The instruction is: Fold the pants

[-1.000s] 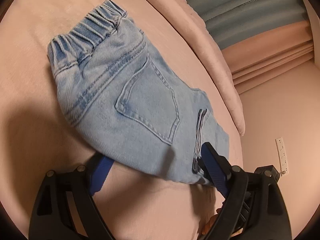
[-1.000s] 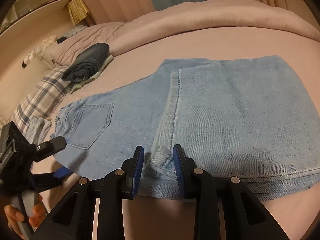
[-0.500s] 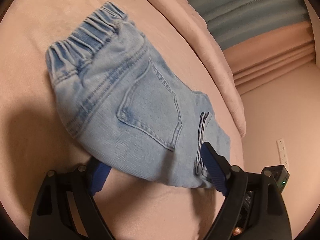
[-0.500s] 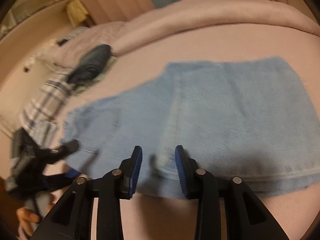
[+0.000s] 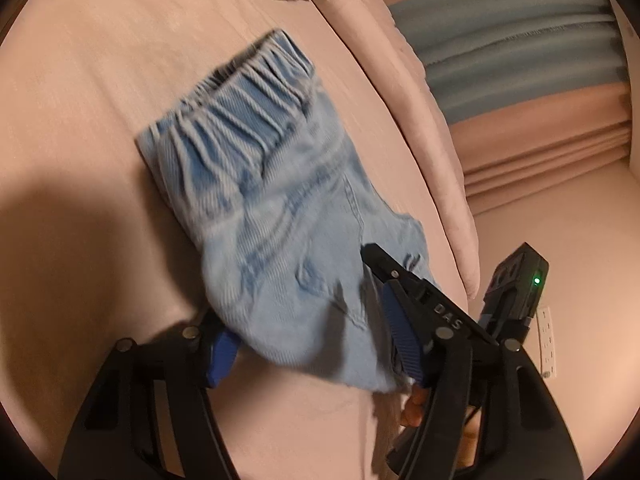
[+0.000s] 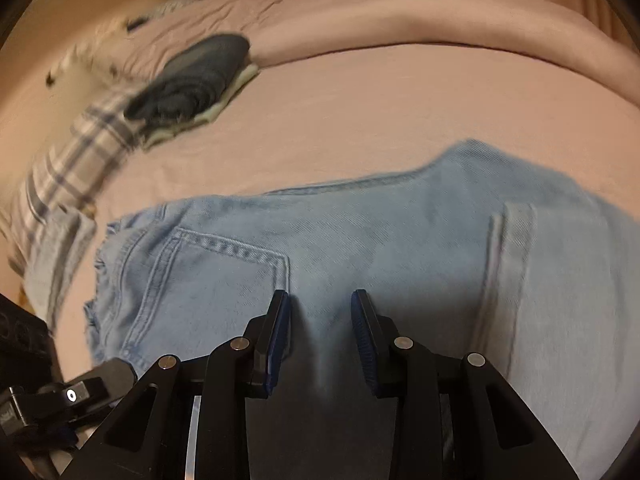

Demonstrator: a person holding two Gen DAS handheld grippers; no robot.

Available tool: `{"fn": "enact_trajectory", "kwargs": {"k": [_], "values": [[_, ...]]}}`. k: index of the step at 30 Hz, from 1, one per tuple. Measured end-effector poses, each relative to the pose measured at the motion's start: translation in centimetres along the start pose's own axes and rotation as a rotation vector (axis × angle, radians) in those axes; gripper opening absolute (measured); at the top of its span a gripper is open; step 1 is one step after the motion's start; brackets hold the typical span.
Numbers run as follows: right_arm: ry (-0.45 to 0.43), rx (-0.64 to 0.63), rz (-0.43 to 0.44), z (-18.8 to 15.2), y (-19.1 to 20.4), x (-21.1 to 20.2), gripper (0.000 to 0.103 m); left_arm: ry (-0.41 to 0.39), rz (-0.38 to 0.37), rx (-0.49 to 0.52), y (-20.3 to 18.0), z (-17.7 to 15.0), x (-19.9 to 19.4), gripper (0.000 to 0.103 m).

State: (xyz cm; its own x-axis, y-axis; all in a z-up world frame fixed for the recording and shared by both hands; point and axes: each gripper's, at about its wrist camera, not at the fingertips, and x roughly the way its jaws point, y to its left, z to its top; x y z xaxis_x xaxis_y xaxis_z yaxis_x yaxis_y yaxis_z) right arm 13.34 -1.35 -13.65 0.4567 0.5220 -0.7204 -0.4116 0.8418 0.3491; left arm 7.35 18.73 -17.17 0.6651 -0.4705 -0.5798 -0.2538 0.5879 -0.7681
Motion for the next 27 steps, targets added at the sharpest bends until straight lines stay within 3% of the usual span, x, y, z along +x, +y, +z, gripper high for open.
{"fn": "enact_trajectory", "kwargs": {"k": [5,10,13,15,18,27], "values": [[0.021,0.072,0.076,-0.7,-1.4,-0.9,0.036,-0.047,0.015,0.029,0.1,1.0,0.2,0.067],[0.000,0.047,0.083,-1.9,-1.5,-1.1,0.036,-0.050,0.030,0.032,-0.3,1.8,0.8,0.066],[0.005,0.054,0.092,-1.6,-1.6,-1.1,0.036,-0.040,0.036,0.004,0.0,1.9,0.7,0.053],[0.005,0.063,0.099,-1.5,-1.7,-0.9,0.036,-0.032,0.039,-0.032,0.7,2.1,0.7,0.034],[-0.010,0.063,0.099,-1.6,-1.7,-0.9,0.036,-0.024,0.011,-0.083,1.6,2.1,0.3,0.032],[-0.034,0.049,0.032,-0.6,-1.0,-2.0,0.037,-0.019,0.082,0.028,-0.3,1.9,0.1,0.028]]}}
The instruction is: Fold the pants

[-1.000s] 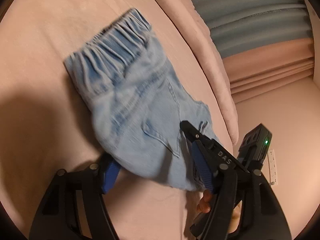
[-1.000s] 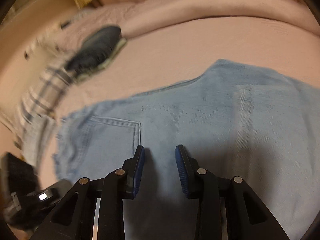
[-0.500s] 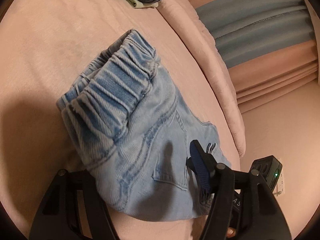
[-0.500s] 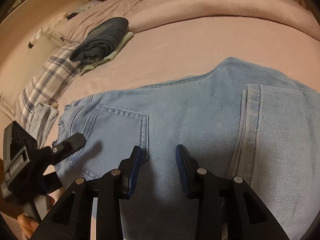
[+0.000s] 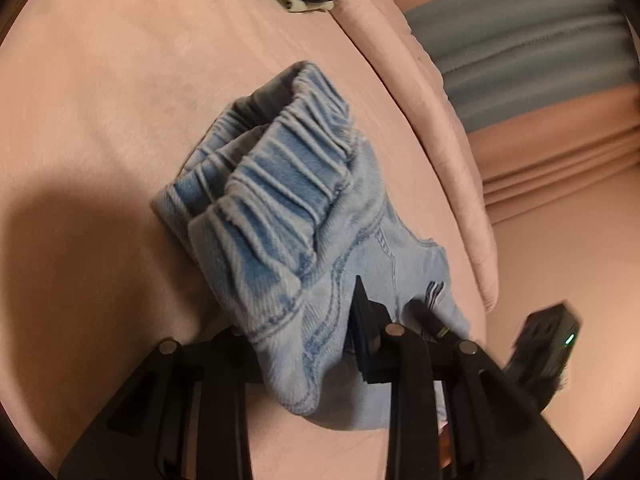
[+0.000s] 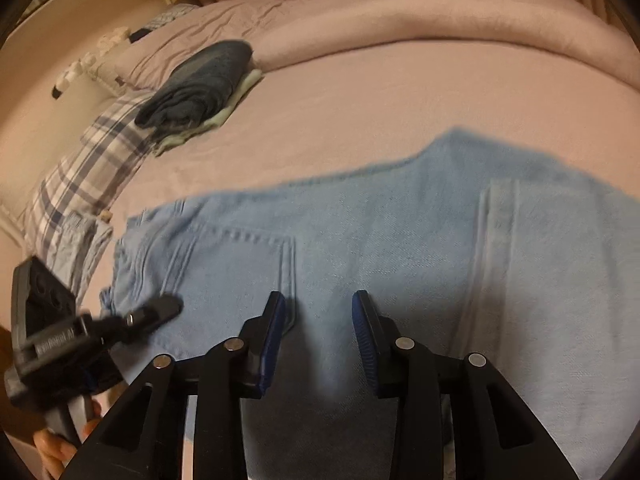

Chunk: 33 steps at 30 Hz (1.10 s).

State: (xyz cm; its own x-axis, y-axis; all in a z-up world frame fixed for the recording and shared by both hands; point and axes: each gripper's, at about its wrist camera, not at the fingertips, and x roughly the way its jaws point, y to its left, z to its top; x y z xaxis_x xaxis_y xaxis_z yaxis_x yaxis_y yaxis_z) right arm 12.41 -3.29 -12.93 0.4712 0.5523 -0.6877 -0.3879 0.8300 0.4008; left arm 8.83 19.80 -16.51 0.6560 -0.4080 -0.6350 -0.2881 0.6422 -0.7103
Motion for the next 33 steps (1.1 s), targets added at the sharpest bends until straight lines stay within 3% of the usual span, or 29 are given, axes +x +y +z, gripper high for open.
{"fn": "enact_trajectory", "kwargs": {"k": [2,6,12,18,23,26,28,33], "values": [[-0.024,-0.003,-0.045,1.2,-0.3,-0.1,0.037,-0.016,0.023,0.051,-0.8,-0.2,-0.2,0.026],[0.061,0.067,-0.050,2.6,-2.3,2.9,0.033,-0.067,0.048,0.177,-3.2,-0.5,-0.9,0.025],[0.036,0.013,-0.076,2.4,-1.9,2.9,0.029,-0.119,0.081,0.305,-5.9,-1.2,-1.5,0.025],[0.003,0.072,-0.034,1.1,-2.5,0.3,0.029,-0.127,0.097,0.346,-6.6,-1.1,-1.4,0.025],[-0.020,0.096,0.025,-1.9,-2.4,-2.7,0.029,-0.141,0.109,0.383,-7.5,-1.1,-1.2,0.025],[0.051,0.036,0.013,-4.2,-1.4,-1.5,0.029,-0.128,0.102,0.400,-7.9,-1.3,-1.1,0.025],[0.021,0.010,-0.001,-4.8,-1.4,-1.2,0.028,-0.140,0.123,0.435,-8.5,-1.8,-1.1,0.024],[0.023,0.092,0.050,-4.4,-2.3,-2.0,0.028,-0.148,0.131,0.483,-9.5,-2.0,-1.5,0.024]]}}
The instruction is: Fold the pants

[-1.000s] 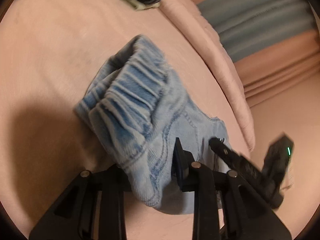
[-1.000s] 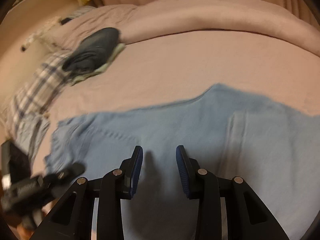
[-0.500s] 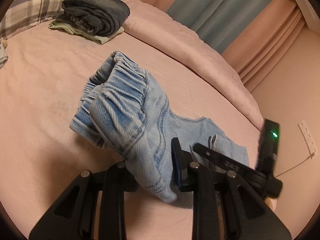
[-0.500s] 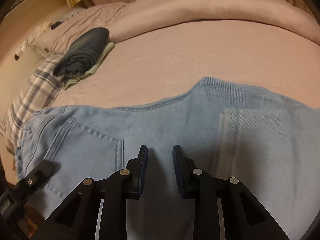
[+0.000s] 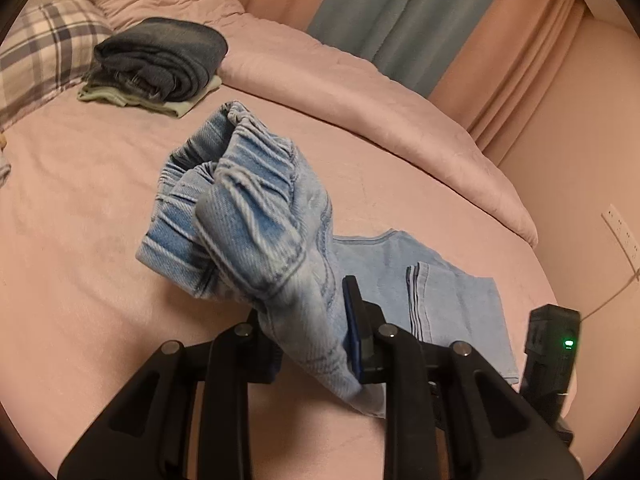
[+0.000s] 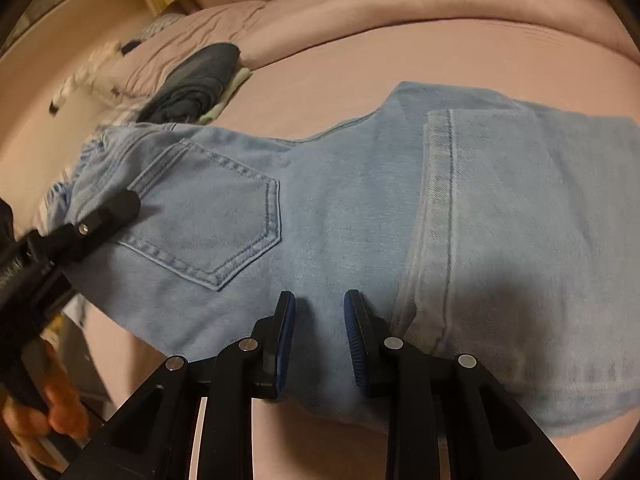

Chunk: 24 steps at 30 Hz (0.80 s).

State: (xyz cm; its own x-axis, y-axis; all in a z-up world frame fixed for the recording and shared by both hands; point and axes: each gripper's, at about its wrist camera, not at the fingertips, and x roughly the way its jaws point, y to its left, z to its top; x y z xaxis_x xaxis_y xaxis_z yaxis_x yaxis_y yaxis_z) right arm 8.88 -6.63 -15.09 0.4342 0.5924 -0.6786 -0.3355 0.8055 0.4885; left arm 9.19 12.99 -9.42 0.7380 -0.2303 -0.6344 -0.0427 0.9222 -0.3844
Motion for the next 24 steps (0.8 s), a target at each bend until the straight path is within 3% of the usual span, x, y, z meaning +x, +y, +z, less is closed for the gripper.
{"fn": "enact_trajectory", "kwargs": {"k": [12,15,18,20,24], "values": [[-0.022,-0.021,0.019,-1.8,-0.2,-0.1,0.028,-0.007,0.014,0.066,-2.3,0.2,-0.1,0.024],[-0.027,0.040,0.079,-1.9,-1.2,-1.6,0.028,-0.013,0.016,0.103,-2.9,0.1,-0.4,0.024],[-0.091,0.106,0.115,-1.6,-2.8,-3.3,0.029,-0.014,0.005,0.126,-3.6,0.1,-0.5,0.024],[-0.123,0.162,0.140,-1.4,-4.1,-4.1,0.038,-0.019,0.005,0.142,-4.3,0.0,-0.5,0.024],[-0.171,0.291,0.233,-1.5,-7.3,-4.9,0.042,-0.027,0.003,0.180,-5.4,0.0,-0.5,0.024]]}}
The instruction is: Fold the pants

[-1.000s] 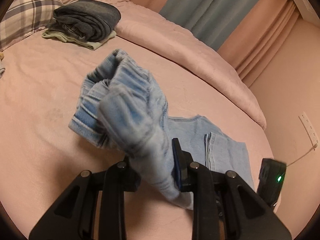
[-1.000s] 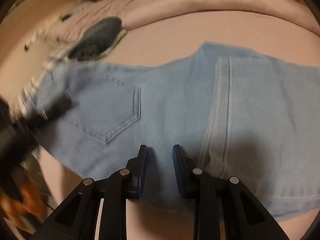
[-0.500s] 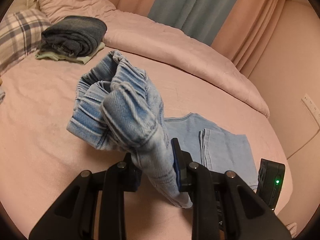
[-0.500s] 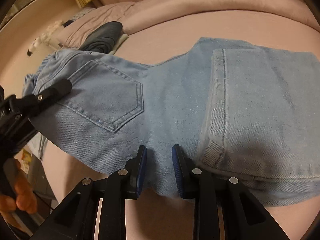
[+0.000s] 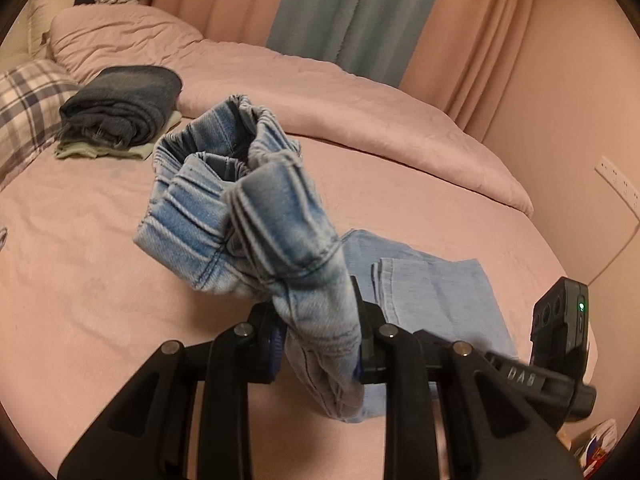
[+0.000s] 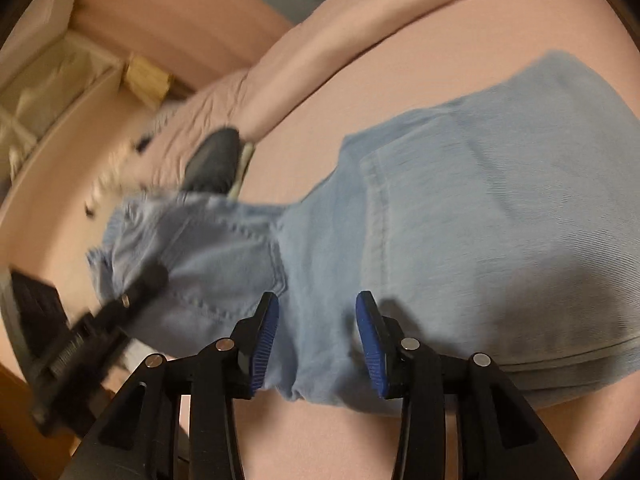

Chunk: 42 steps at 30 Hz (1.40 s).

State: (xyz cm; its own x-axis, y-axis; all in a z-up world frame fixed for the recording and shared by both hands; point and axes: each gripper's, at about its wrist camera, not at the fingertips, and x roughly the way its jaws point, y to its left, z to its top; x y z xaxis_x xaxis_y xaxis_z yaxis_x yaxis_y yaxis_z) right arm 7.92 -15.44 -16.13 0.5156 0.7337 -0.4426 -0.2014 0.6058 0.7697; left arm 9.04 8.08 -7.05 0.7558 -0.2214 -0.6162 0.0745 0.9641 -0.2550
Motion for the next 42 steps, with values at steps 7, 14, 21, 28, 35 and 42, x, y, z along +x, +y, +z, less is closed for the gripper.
{"fn": "enact_trajectory", "kwargs": {"k": [7,14,21,28,35,42], "values": [[-0.040,0.155,0.138,0.5,-3.2,-1.7,0.043,0.004,-0.013,0.107,-3.4,0.2,0.9,0.026],[-0.073,0.280,0.284,0.3,-5.5,-3.0,0.053,0.055,-0.037,0.226,-7.0,-0.6,2.9,0.027],[-0.085,0.380,0.418,-0.2,-6.7,-2.8,0.055,0.156,-0.058,0.319,-9.7,-2.3,5.8,0.039],[-0.073,0.413,0.427,-0.6,-7.5,-3.1,0.055,0.162,-0.133,0.259,-8.6,-2.1,5.4,0.076],[-0.084,0.449,0.400,-0.5,-7.1,-2.8,0.055,0.165,-0.158,0.201,-6.1,-2.6,3.8,0.076],[-0.084,0.474,0.440,-0.3,-7.5,-3.9,0.071,0.208,-0.172,0.126,-3.9,-3.6,4.9,0.080]]}}
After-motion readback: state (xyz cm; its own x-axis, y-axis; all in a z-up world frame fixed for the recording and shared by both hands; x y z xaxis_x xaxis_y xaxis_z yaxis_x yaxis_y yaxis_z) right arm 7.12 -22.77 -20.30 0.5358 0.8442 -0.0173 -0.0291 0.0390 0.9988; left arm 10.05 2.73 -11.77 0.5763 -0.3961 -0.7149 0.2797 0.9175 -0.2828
